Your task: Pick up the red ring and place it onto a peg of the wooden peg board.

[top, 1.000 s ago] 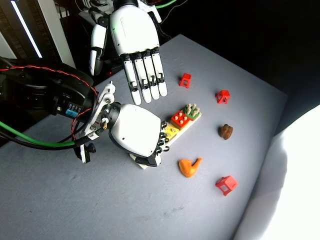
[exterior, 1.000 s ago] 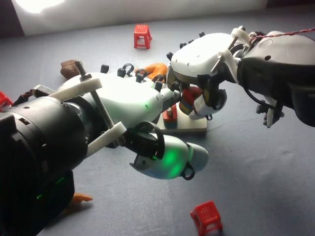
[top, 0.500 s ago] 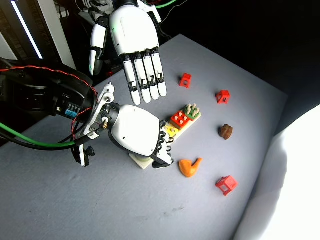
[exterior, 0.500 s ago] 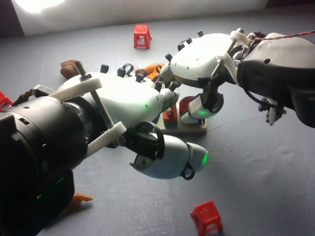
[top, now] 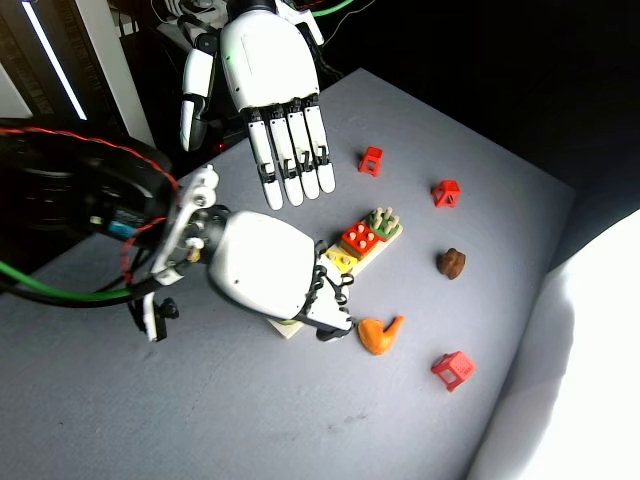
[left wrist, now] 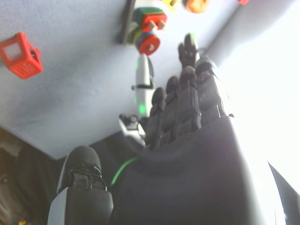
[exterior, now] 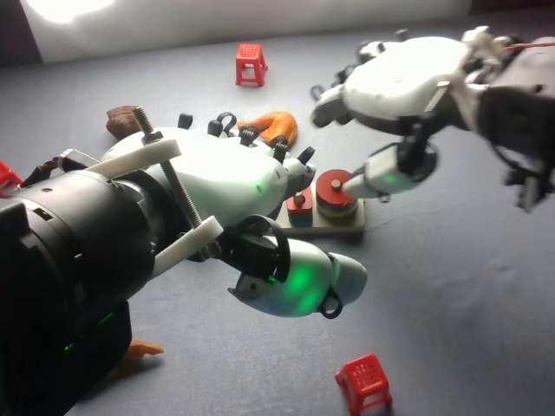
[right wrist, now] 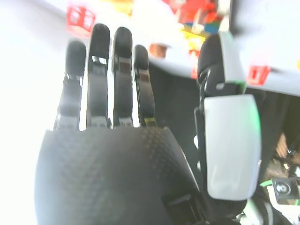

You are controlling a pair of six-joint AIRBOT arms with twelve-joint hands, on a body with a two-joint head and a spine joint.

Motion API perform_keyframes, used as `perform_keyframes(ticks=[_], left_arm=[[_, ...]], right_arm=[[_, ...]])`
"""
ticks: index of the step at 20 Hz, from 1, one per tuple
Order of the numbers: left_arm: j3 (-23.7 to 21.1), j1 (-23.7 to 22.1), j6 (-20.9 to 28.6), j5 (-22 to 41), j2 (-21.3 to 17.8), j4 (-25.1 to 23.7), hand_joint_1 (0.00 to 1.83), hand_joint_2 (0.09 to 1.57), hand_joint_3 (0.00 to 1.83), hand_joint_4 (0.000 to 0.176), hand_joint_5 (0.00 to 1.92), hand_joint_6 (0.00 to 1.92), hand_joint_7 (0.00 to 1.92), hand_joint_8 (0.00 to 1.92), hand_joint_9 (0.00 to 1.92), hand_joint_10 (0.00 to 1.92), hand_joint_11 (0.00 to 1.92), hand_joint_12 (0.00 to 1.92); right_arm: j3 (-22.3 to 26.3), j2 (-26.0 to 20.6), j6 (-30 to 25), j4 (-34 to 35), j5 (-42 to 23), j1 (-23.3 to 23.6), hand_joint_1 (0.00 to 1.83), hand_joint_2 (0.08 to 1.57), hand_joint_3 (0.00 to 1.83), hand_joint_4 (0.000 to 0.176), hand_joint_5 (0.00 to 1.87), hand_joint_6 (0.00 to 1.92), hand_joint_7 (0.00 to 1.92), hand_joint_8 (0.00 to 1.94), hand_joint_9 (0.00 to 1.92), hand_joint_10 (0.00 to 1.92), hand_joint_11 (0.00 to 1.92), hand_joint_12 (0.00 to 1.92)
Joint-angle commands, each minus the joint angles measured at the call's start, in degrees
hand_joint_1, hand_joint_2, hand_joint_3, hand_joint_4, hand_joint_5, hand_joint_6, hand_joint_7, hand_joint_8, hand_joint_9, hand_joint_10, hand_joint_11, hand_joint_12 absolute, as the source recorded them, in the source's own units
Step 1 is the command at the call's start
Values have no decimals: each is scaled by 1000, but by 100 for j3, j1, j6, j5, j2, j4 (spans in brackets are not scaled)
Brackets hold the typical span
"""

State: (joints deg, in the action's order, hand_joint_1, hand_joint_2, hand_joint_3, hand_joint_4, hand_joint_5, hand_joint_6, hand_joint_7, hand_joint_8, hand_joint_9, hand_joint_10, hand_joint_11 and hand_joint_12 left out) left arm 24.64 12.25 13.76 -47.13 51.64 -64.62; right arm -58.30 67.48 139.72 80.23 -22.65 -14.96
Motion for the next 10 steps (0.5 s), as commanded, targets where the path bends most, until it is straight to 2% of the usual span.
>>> perform_keyframes(ticks=[1, 2, 3, 4, 6, 7, 8, 9, 10], left_arm=[[3, -89, -5, 110, 2, -360, 0, 1155, 0, 0, 68, 0, 58, 0, 26, 0, 10, 27], [6, -104, -5, 110, 3, -360, 0, 1143, 0, 0, 52, 0, 39, 0, 6, 0, 0, 3], [6, -110, -9, 110, 7, -361, 0, 1143, 0, 0, 52, 0, 39, 0, 6, 0, 0, 3], [7, -110, -10, 110, 11, -361, 0, 1142, 0, 0, 50, 0, 32, 0, 0, 0, 0, 0], [29, -111, -11, 129, 15, -361, 0, 1140, 0, 0, 52, 7, 42, 8, 17, 7, 11, 5], [41, -123, -11, 129, 15, -361, 0, 1140, 0, 0, 52, 7, 42, 8, 17, 7, 11, 5], [48, -135, -11, 129, 15, -361, 0, 1141, 0, 0, 56, 8, 40, 7, 11, 4, 5, 3], [49, -139, -11, 128, 15, -361, 0, 1142, 0, 0, 37, 5, 14, 4, 0, 0, 0, 0], [50, -141, -11, 128, 16, -361, 0, 1144, 0, 0, 27, 1, 9, 2, 0, 0, 0, 0]], right_arm=[[111, -151, -34, -179, -245, 1, 727, 1099, 10, 0, 277, 100, 432, 23, 177, 678, 0, 1360], [254, -313, -33, -181, -303, -19, 636, 1109, 11, 0, 203, 54, 335, 2, 99, 620, 0, 1235], [381, -467, -34, -182, -350, -31, 636, 1109, 11, 0, 203, 54, 335, 2, 99, 620, 0, 1235], [483, -597, -34, -182, -360, -34, 556, 1123, 13, 0, 139, 21, 240, 0, 40, 548, 0, 1109], [814, -1032, -34, -185, -378, -23, 528, 1125, 4, 0, 43, 1, 98, 0, 11, 299, 0, 935], [962, -1241, -80, -186, -422, -13, 528, 1125, 4, 0, 43, 1, 98, 0, 11, 299, 0, 935], [1085, -1396, -116, -186, -441, -9, 517, 1129, 4, 0, 8, 0, 58, 2, 12, 222, 0, 843], [1204, -1542, -149, -187, -490, -1, 599, 1118, 0, 0, 15, 4, 48, 2, 21, 158, 0, 771], [1293, -1647, -163, -187, -514, 4, 605, 1116, 0, 0, 9, 0, 42, 0, 18, 148, 0, 773]])
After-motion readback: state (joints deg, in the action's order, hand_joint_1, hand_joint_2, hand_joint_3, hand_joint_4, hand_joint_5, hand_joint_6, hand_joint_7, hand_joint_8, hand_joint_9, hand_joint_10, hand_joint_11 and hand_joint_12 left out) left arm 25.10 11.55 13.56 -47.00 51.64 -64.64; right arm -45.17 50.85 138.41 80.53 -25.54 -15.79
